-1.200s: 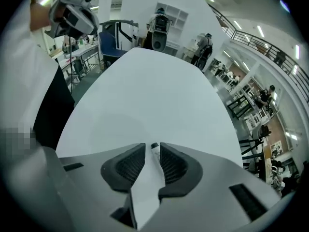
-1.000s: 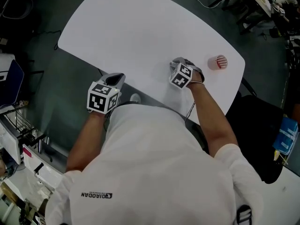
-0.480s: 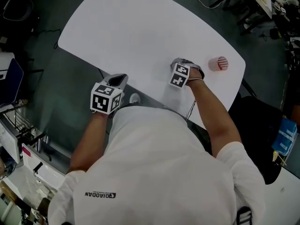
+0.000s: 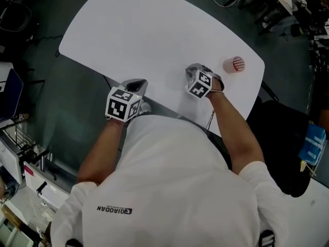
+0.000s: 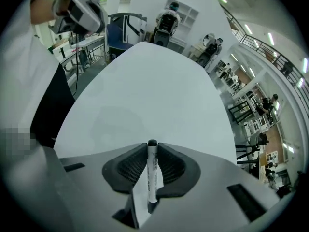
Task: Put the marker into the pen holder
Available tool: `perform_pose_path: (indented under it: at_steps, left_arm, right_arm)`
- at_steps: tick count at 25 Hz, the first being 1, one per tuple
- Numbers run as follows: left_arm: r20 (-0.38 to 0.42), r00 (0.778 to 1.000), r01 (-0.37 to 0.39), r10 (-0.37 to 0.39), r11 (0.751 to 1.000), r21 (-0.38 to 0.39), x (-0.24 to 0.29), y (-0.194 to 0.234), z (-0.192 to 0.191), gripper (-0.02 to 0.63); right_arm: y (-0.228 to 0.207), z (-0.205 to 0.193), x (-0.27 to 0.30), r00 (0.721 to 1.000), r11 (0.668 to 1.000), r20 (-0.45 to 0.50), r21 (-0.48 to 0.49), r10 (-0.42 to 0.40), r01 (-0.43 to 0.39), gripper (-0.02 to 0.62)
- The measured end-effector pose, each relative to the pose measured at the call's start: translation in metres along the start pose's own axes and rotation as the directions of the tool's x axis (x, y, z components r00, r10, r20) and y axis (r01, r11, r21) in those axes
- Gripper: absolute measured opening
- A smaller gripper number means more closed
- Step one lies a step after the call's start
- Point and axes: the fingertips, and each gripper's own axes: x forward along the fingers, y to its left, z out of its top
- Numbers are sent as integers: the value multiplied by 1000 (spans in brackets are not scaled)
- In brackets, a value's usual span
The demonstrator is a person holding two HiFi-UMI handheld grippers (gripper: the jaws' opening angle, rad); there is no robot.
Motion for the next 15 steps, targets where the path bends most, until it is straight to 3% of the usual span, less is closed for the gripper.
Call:
perform_pose_path:
  at_steps: [6, 15]
  left_arm:
    - [-36, 998, 61, -58, 996, 70, 22, -30, 6, 28]
    - [-82, 985, 163, -150, 969, 188, 61, -98, 29, 28]
  right_arm:
    - [-8, -8, -48, 992, 981, 112, 189, -65, 43, 87]
    - [-1, -48, -114, 960, 896, 239, 444, -143, 23, 87]
